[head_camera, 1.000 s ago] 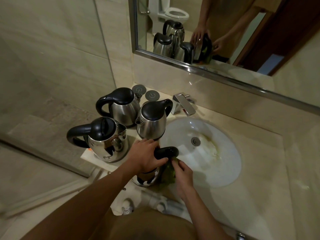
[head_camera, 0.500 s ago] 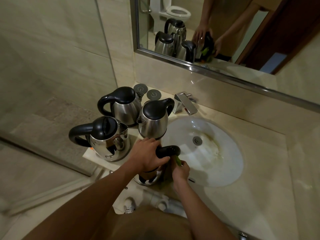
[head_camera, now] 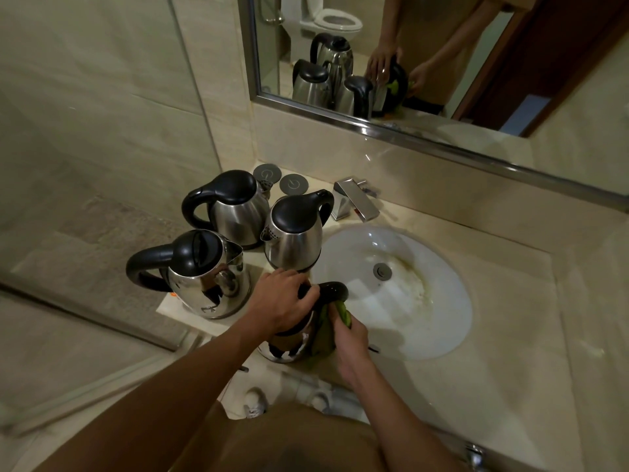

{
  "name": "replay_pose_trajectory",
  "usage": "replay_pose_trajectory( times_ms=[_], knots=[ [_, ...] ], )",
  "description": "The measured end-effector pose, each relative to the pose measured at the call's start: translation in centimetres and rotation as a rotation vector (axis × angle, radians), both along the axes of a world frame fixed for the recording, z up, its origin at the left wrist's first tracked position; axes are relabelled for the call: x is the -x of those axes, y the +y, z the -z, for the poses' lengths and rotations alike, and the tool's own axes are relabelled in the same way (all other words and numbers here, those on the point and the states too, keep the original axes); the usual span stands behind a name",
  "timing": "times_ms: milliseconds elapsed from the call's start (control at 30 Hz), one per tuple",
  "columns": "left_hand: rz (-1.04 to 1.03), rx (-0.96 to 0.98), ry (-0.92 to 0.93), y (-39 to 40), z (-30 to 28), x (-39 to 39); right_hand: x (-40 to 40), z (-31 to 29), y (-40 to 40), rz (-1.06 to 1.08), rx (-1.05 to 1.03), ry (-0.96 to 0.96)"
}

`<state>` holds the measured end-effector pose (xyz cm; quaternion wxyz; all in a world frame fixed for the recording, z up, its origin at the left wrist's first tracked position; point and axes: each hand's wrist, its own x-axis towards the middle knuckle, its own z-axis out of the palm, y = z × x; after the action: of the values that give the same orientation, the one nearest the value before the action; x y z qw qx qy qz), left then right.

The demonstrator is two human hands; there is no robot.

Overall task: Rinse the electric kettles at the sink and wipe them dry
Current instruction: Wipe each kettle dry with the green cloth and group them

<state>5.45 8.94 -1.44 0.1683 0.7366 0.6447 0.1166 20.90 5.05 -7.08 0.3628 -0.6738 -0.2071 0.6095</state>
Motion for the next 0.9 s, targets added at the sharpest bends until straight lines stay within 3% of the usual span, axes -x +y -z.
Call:
replay_pose_trajectory(
  times_ms=[133, 333, 667, 900],
  knots=[
    [-0.011, -0.013, -0.011, 0.0, 0.2, 0.0, -0.2, 0.2, -0.3, -0.054, -0.060, 0.111],
    [-0.003, -0.027, -0.004, 0.0, 0.3, 0.0, 0.5, 0.1, 1.0, -0.055, 0.039, -0.080],
    [-0.005, -0.048, -0.019, -0.1, 0.4, 0.0, -0.2, 0.2, 1.0, -0.098, 0.128, -0.111],
    [-0.007, -0.061, -0.015, 0.2, 0.8, 0.1, -0.2, -1.5, -0.2, -0.067, -0.054, -0.086]
  ],
)
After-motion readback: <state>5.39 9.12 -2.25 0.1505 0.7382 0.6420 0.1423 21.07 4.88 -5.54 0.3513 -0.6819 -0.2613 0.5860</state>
